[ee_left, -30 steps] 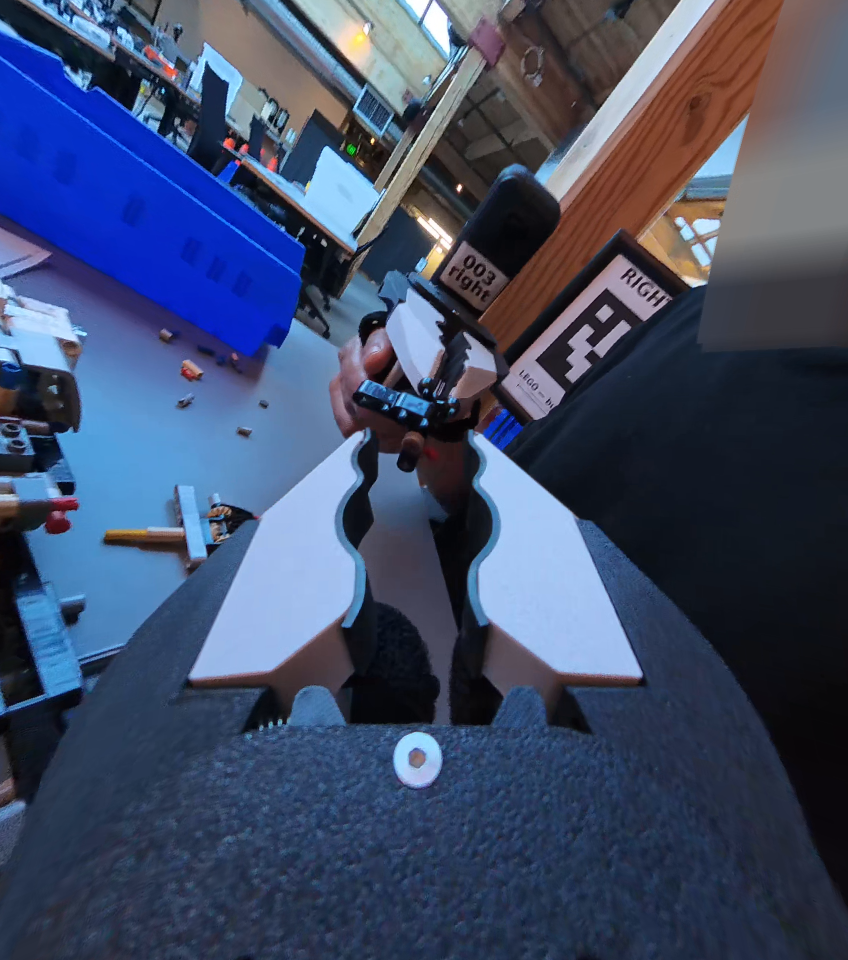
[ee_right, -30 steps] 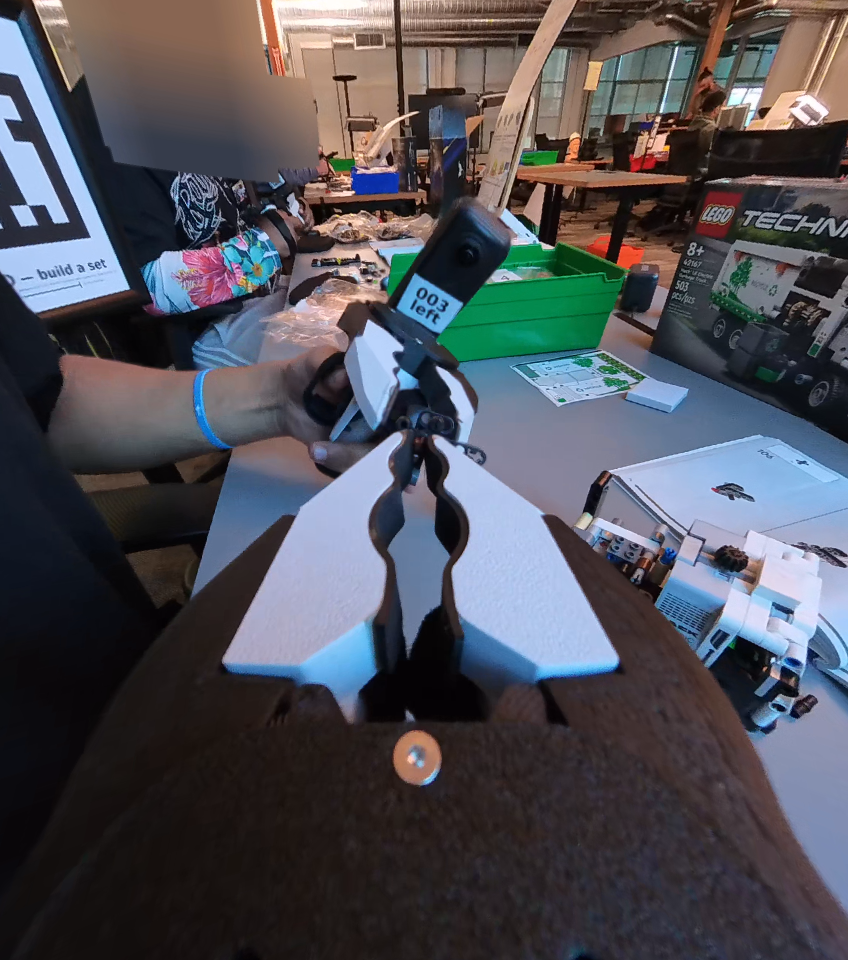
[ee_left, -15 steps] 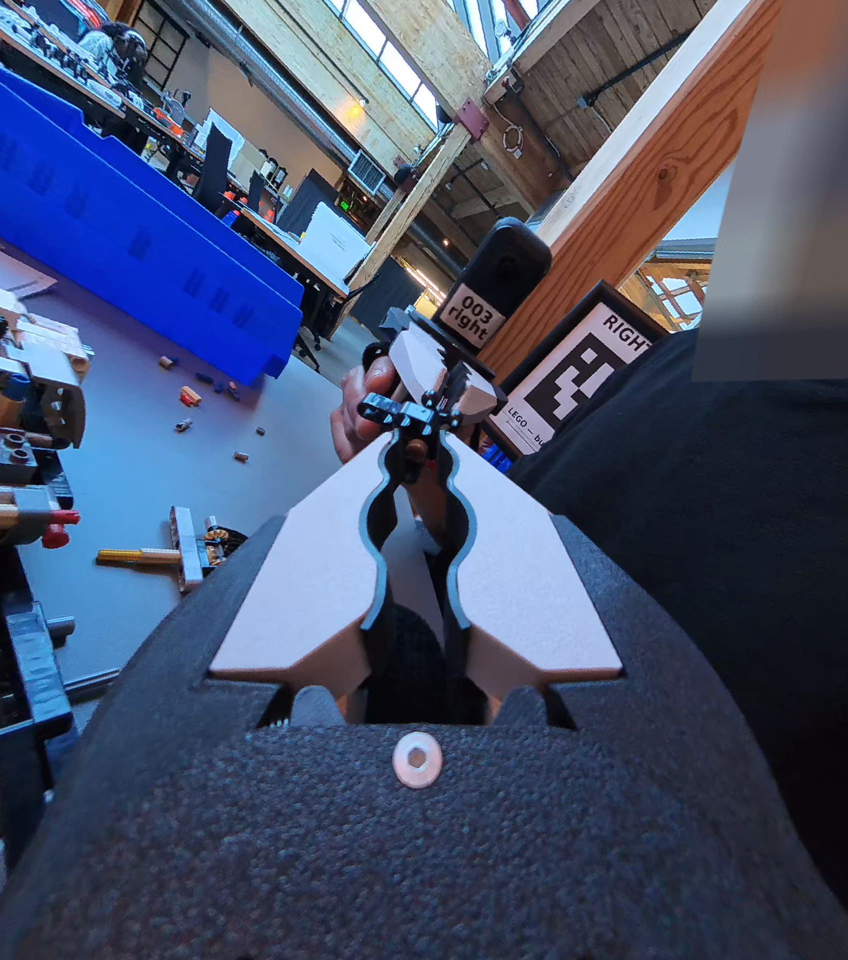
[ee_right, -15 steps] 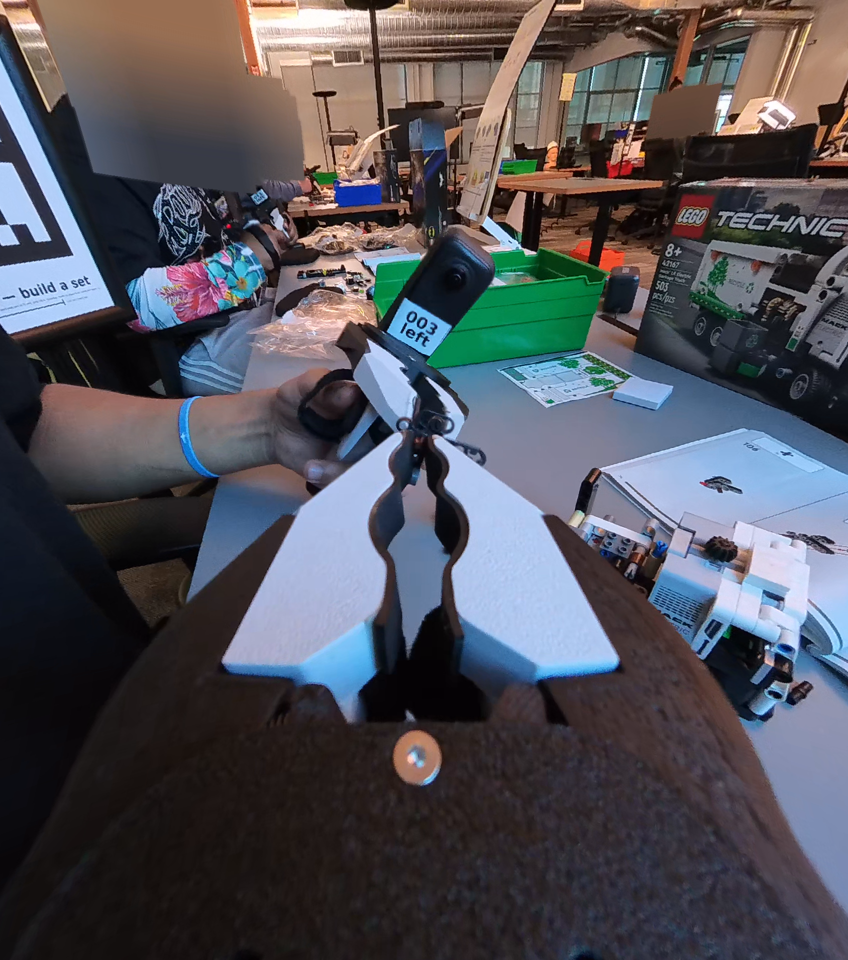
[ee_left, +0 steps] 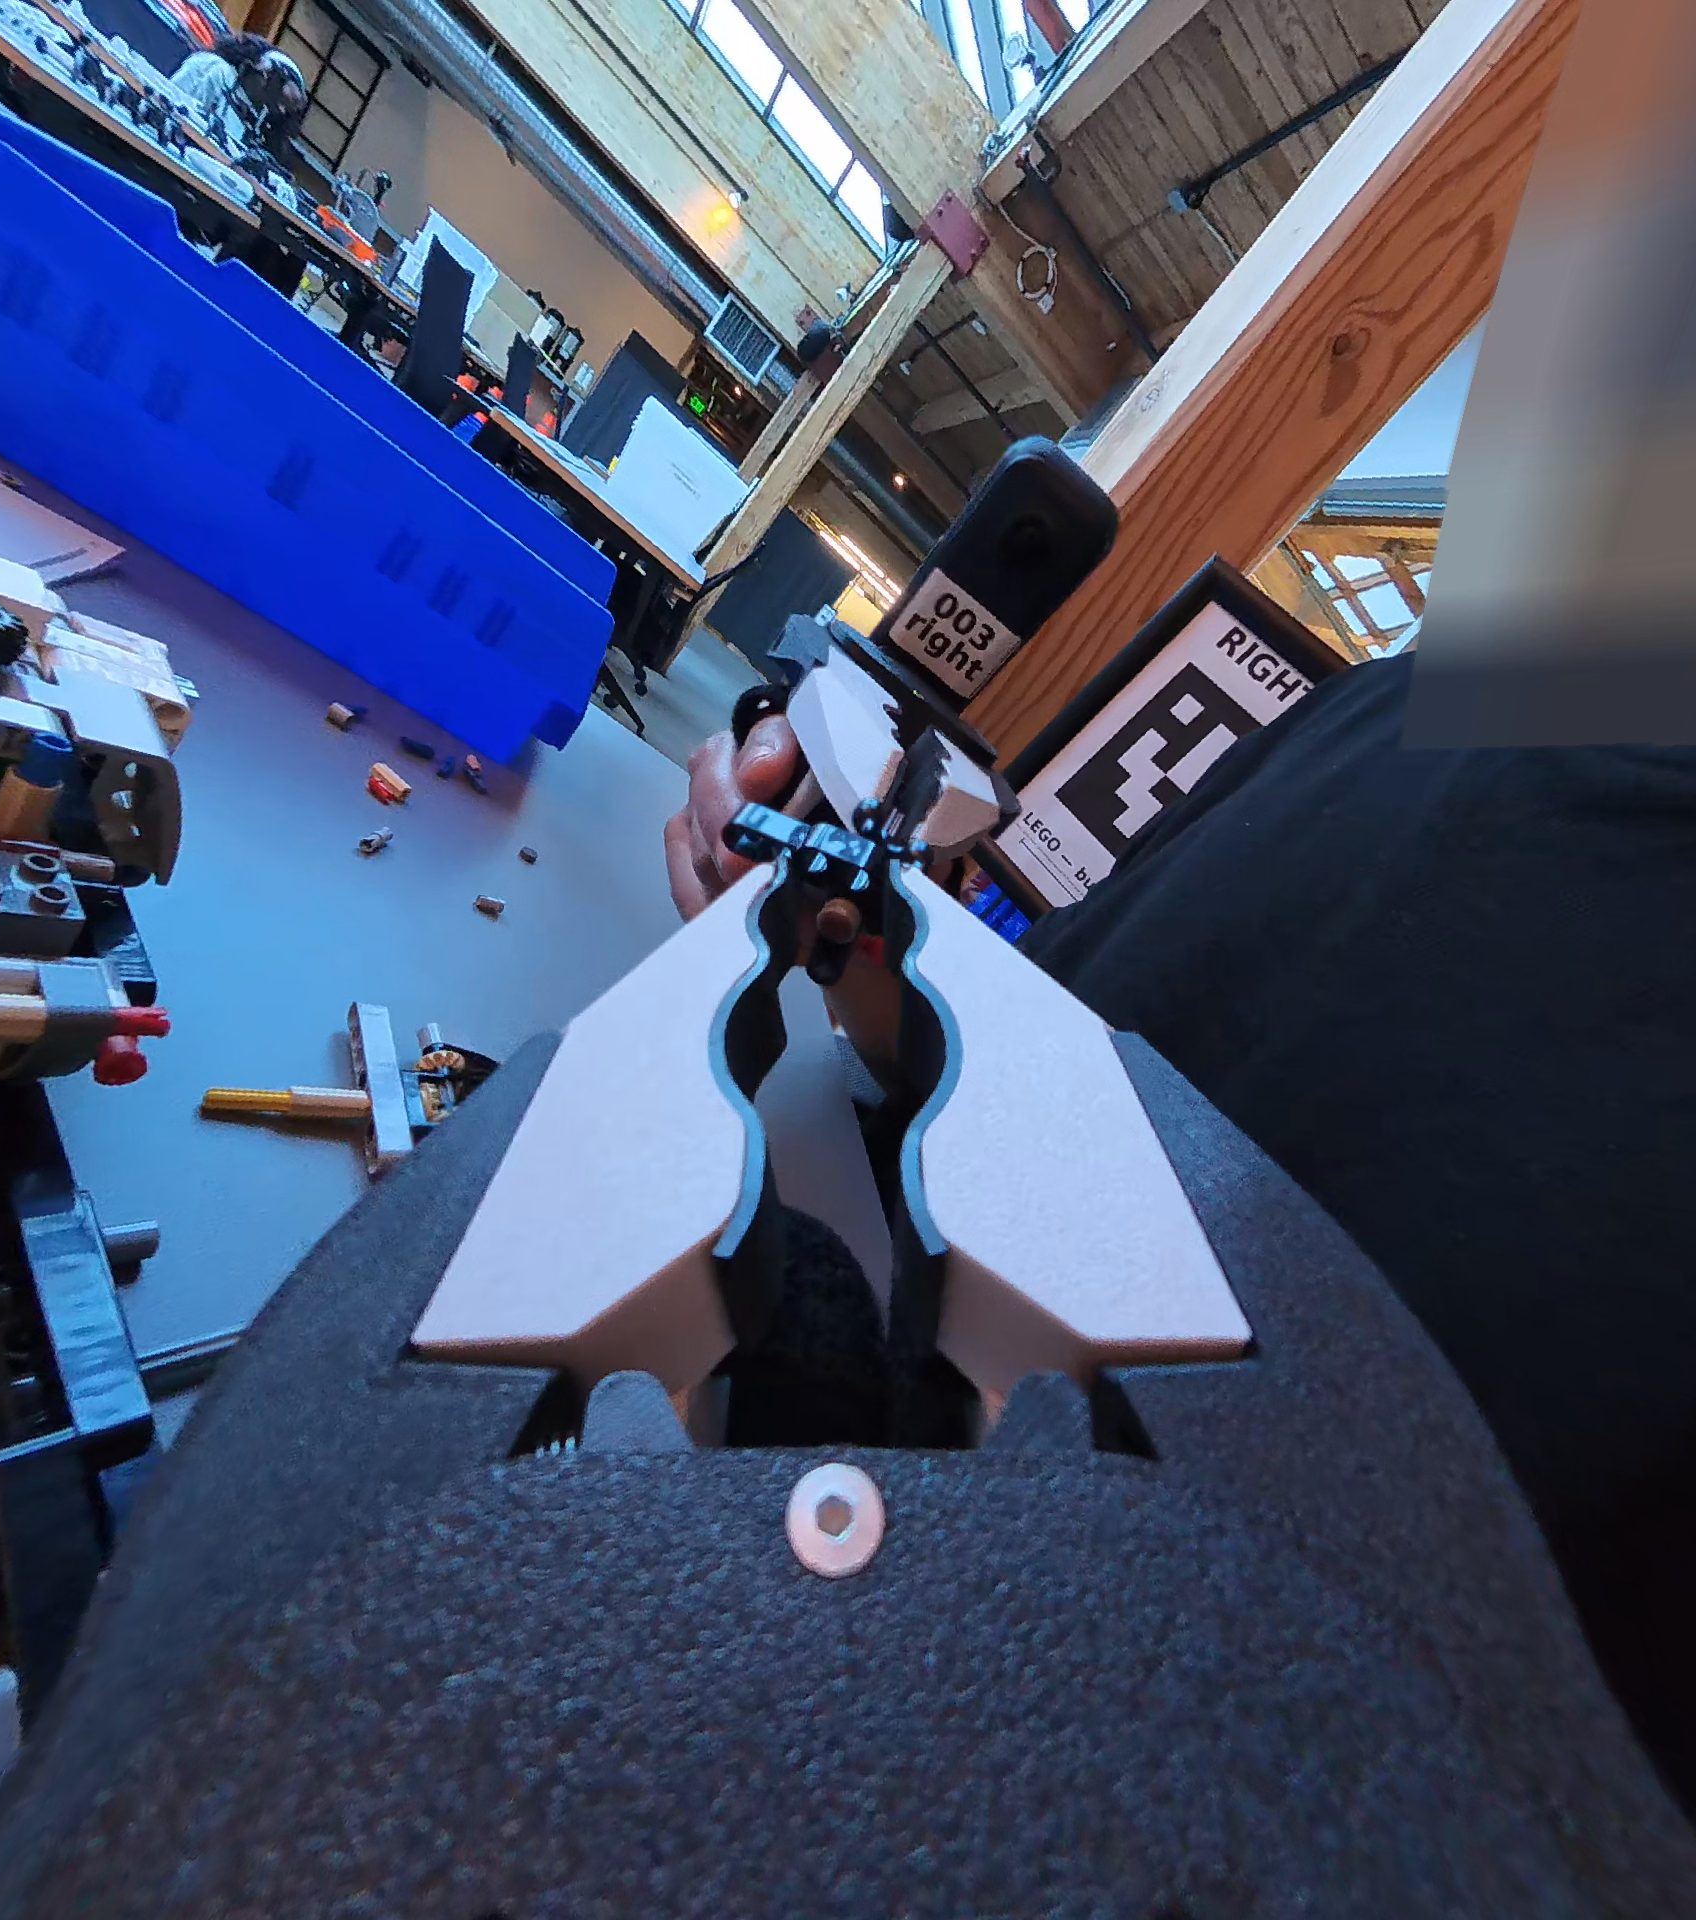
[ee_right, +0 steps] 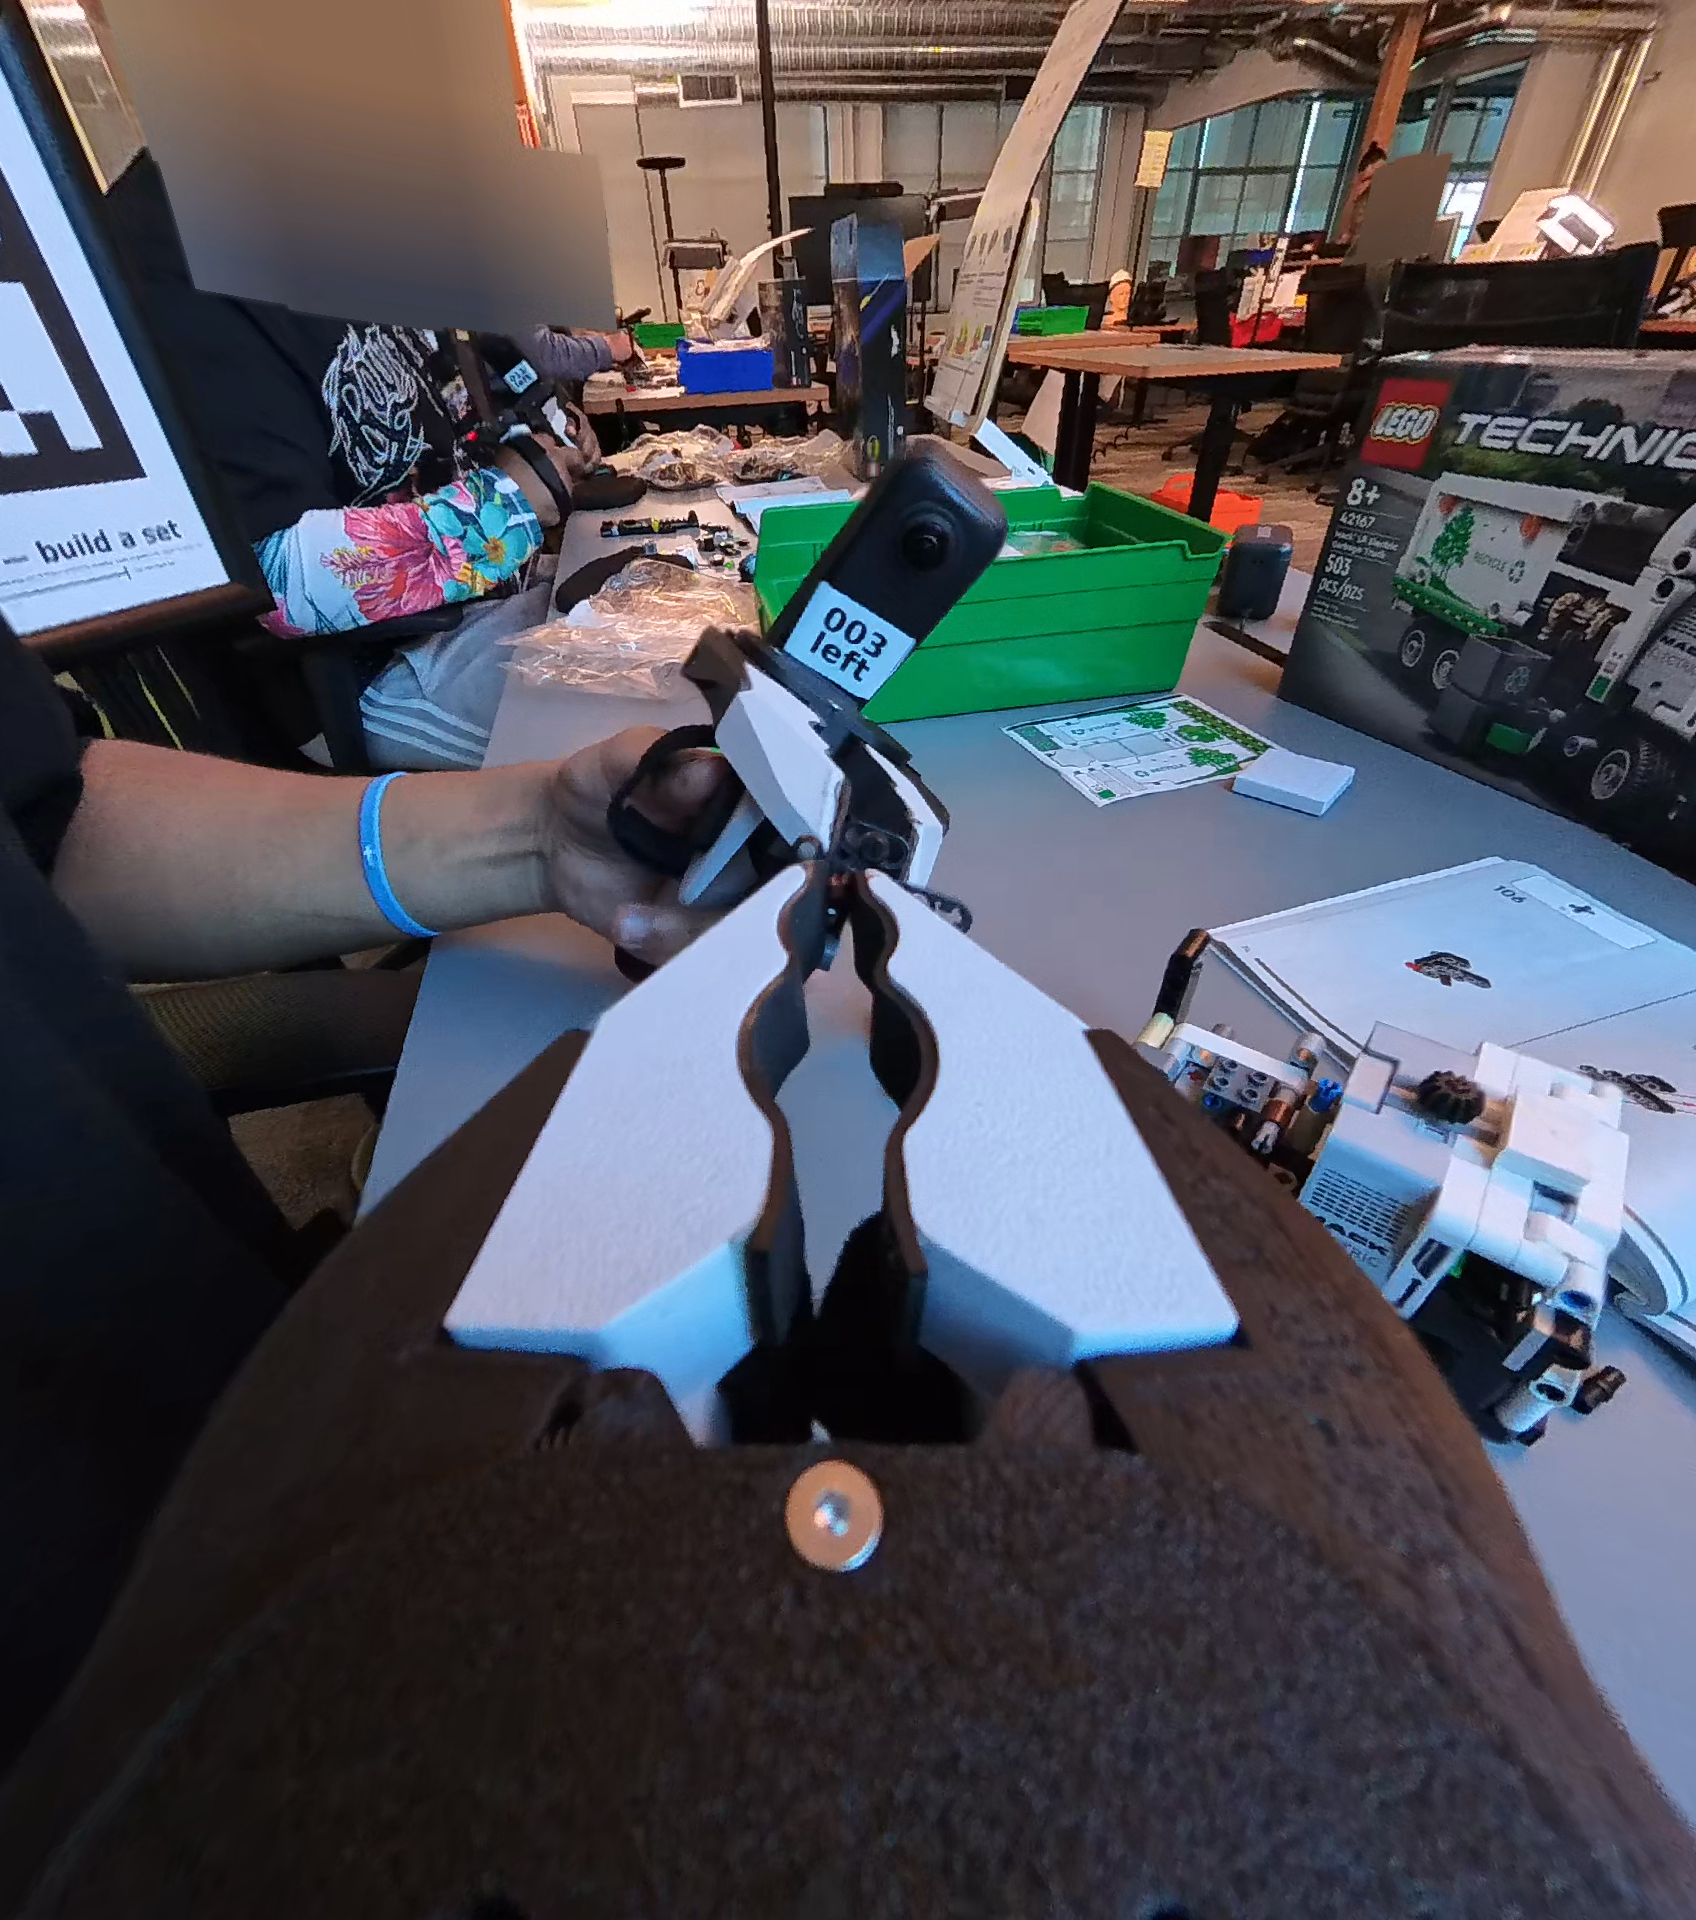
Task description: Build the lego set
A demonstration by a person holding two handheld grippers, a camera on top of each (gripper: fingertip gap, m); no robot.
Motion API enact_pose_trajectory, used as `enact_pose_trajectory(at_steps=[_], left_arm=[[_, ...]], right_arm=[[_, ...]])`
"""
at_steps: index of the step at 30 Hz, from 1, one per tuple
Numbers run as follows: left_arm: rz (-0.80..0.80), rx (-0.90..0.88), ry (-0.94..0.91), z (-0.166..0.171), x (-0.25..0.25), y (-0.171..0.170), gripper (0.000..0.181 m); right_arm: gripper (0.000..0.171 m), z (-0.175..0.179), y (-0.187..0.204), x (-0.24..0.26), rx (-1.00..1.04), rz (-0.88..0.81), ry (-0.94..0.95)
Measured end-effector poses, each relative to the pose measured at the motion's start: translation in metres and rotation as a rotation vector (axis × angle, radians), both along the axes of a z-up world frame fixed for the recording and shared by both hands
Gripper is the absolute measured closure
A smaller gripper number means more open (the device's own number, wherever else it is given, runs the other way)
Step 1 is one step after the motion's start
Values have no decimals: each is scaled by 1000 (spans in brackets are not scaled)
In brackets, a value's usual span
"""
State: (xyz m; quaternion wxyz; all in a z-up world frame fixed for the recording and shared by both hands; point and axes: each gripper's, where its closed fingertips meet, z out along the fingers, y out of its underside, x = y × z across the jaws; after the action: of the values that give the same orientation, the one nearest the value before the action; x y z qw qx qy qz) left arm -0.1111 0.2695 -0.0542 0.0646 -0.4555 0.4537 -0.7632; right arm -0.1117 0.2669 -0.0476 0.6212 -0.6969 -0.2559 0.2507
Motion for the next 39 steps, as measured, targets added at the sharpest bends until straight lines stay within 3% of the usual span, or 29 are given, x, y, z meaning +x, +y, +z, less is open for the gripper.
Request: enact_pose_trajectory(at_steps=[8, 11, 15, 22, 33, 39], left_arm=[[16, 24, 9, -1, 2, 0, 171], [27, 49, 3, -2, 1, 1, 171], [97, 117, 5, -5, 4, 7, 171], [281, 350, -31, -11, 11, 19, 171], [262, 371, -46, -11, 7, 13, 171], [257, 361, -45, -11, 7, 12, 171]], right_arm=[[167, -1, 0, 2, -14, -9, -23], [153, -2, -1, 3, -42, 2, -12], [148, -5, 1, 6, -85, -27, 1], [143, -17, 17, 13, -316, -93, 284], [156, -16, 18, 8, -323, -60, 325], [153, -15, 17, 9, -320, -57, 308]])
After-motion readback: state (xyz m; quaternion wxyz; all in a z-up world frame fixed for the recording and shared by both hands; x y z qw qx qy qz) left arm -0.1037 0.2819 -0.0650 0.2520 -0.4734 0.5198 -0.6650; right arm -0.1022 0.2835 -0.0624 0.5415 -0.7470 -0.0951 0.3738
